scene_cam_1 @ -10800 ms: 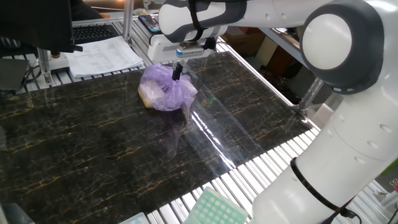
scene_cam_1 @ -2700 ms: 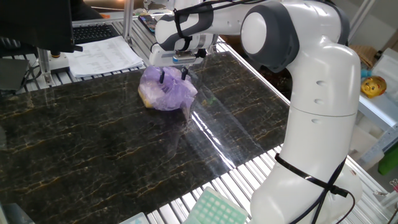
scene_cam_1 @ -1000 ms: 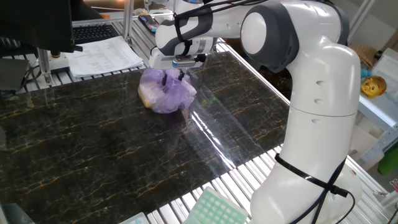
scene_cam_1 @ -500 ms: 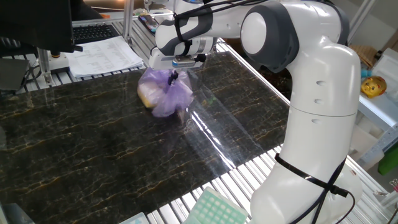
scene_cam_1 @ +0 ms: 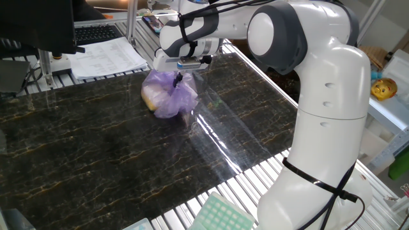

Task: Pick up a bag of things

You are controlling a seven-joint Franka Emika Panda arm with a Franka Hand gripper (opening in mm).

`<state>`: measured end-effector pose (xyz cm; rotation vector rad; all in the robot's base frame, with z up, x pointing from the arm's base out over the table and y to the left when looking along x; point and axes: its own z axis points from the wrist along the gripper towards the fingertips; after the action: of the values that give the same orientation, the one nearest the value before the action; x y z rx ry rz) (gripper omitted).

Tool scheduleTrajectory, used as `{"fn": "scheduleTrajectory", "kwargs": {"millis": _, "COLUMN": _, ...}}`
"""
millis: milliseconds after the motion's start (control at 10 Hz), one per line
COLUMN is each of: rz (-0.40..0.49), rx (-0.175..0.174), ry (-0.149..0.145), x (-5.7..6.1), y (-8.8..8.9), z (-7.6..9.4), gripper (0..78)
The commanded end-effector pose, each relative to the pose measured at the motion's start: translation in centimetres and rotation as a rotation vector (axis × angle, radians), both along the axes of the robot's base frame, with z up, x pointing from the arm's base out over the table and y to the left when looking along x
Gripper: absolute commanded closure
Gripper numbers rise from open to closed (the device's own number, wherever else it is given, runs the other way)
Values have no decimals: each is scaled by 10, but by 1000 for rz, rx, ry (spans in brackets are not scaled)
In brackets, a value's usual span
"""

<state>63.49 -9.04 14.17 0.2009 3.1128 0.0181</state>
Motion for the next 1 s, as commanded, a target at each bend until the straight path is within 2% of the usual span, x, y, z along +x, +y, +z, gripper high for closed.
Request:
{"fn": "scheduleTrajectory", "kwargs": {"millis": 100, "rz": 1, "rx": -28, "ry": -18, "x": 5, "y": 3, "z": 51, "gripper": 764}}
{"fn": "scheduleTrajectory", "kwargs": {"millis": 500, "rz": 3, "rx": -28, "ry": -24, "x": 6, "y": 8, "z": 65, "gripper": 764}}
{"fn": "scheduleTrajectory", "kwargs": {"millis": 700, "rz": -12, "rx": -32, "ry": -21, "x": 1, "y": 11, "z": 80, "gripper": 764}}
{"fn": "scheduleTrajectory", "kwargs": {"millis": 1000, "rz": -58, "rx": -40, "ry": -21, "x": -9, "y": 19, "z": 113, "gripper": 764}}
